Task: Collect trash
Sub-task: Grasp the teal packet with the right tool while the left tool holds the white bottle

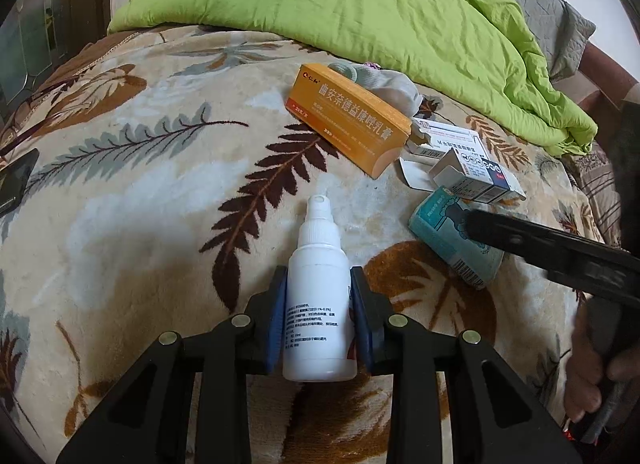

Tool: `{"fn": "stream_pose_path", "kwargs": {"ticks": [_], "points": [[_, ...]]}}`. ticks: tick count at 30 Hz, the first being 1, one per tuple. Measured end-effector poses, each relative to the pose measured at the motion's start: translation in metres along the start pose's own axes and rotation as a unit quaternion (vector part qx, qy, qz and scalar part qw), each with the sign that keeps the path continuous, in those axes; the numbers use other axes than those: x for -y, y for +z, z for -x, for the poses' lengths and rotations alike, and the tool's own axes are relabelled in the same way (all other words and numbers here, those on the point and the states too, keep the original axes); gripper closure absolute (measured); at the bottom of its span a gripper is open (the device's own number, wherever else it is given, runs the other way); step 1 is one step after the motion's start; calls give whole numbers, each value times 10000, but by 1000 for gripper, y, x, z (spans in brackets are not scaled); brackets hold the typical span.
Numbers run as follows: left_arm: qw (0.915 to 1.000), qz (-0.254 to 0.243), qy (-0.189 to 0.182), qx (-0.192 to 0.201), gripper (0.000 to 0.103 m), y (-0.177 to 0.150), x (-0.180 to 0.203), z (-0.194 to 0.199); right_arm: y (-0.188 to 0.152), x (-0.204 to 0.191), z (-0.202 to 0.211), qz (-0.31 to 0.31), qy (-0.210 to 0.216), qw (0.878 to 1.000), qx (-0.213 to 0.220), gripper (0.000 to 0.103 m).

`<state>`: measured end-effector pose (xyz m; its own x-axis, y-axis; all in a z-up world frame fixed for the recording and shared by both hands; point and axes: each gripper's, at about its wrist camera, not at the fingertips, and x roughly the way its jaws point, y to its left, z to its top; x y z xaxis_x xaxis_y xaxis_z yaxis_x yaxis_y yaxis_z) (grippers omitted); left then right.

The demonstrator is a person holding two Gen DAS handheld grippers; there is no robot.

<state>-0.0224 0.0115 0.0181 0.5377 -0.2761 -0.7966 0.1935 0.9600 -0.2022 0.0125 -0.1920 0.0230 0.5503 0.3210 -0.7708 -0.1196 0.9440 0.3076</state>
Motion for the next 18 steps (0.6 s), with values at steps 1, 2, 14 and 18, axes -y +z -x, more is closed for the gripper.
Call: {"fn": "stream_pose_path", "kwargs": {"ticks": [1, 2, 14, 18], "points": [[10000, 12, -9, -4, 73, 0, 0, 0, 2, 2, -6, -44, 1, 10000, -47, 34], [10000, 21, -27, -7, 73, 0, -1, 0, 2, 5, -13, -102, 68, 9998, -171, 34], [9997, -211, 37, 140, 74, -1, 8, 3, -24, -5, -6, -33, -501, 9987, -44, 69], [9988, -319, -104, 365, 75, 2, 15, 10, -29, -2, 25, -524, -577, 9962, 395, 69]]}}
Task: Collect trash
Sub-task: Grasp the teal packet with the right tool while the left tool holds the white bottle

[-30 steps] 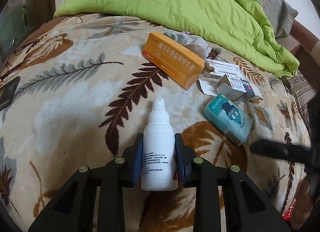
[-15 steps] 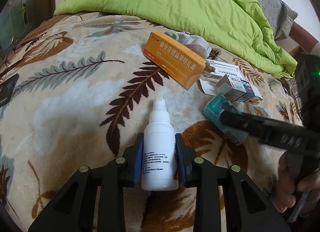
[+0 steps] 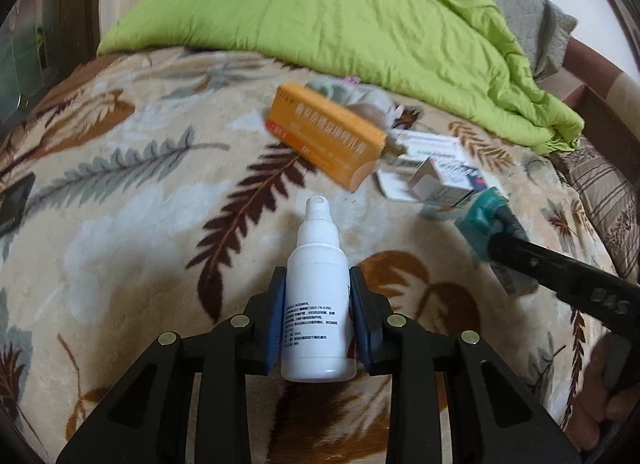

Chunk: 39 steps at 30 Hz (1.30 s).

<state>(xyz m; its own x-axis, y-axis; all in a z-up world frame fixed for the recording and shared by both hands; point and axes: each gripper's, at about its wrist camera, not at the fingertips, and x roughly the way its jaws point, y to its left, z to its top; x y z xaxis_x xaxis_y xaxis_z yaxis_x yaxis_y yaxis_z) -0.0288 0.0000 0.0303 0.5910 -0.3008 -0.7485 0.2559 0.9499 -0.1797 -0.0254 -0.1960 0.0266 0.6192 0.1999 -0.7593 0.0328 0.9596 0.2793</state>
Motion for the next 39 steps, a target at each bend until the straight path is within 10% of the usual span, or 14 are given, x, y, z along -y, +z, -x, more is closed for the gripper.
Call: {"fn": "stream_pose_path", "kwargs": {"ticks": [15, 39], "points": [[9920, -936, 343, 772, 74, -1, 37, 20, -23, -17, 44, -309, -17, 9968, 730, 69], [9917, -936, 513, 723, 74, -3, 35, 17, -21, -5, 42, -540, 162, 9960, 687, 69]]}}
